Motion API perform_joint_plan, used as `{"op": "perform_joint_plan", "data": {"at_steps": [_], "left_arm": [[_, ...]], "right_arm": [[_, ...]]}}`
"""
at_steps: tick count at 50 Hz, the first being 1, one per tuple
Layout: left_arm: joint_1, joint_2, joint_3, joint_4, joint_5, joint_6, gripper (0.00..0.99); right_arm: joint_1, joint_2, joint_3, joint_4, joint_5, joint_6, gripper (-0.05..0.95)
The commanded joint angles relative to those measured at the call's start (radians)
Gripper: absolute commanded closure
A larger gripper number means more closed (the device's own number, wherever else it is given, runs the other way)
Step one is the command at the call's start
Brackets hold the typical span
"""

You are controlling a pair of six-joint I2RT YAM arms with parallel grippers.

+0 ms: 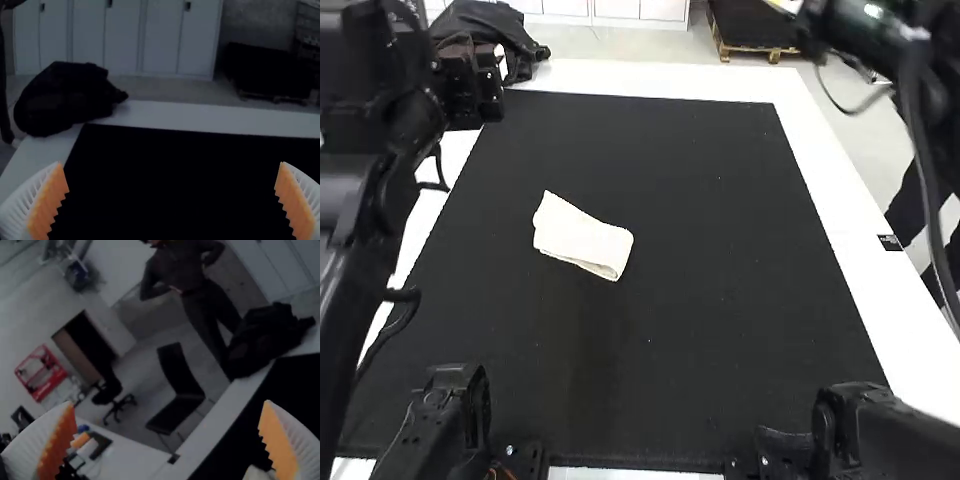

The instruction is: Fold the towel.

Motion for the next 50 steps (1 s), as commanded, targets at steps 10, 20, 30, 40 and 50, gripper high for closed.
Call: {"op": "perform_joint_plan", "data": {"at_steps": [10,20,30,40,50], "left_arm": [[-0.005,-0.141,0.029,0.004,0.012,0.008,0.028],[-0.003,-0.248,0.003,0.021,0.015,0.01,0.028],[0.0,-0.403,-0.057,0.089,0.021,0.008,0.028],[0.032,-0.454,-0.077,0.072,-0.003,0.013,0.028],[0.09,-0.455,-0.154,0.113,-0.02,0.065,0.028]], "right_arm": [[-0.065,-0.373,-0.09,-0.033,-0.055,-0.001,-0.01],[-0.149,-0.571,-0.127,-0.1,-0.007,-0.073,-0.01],[-0.171,-0.703,-0.122,-0.188,0.102,-0.191,-0.01],[-0.174,-0.781,-0.094,-0.298,0.319,-0.376,-0.01],[-0.175,-0.78,-0.173,-0.367,0.7,-0.611,-0.01]]}}
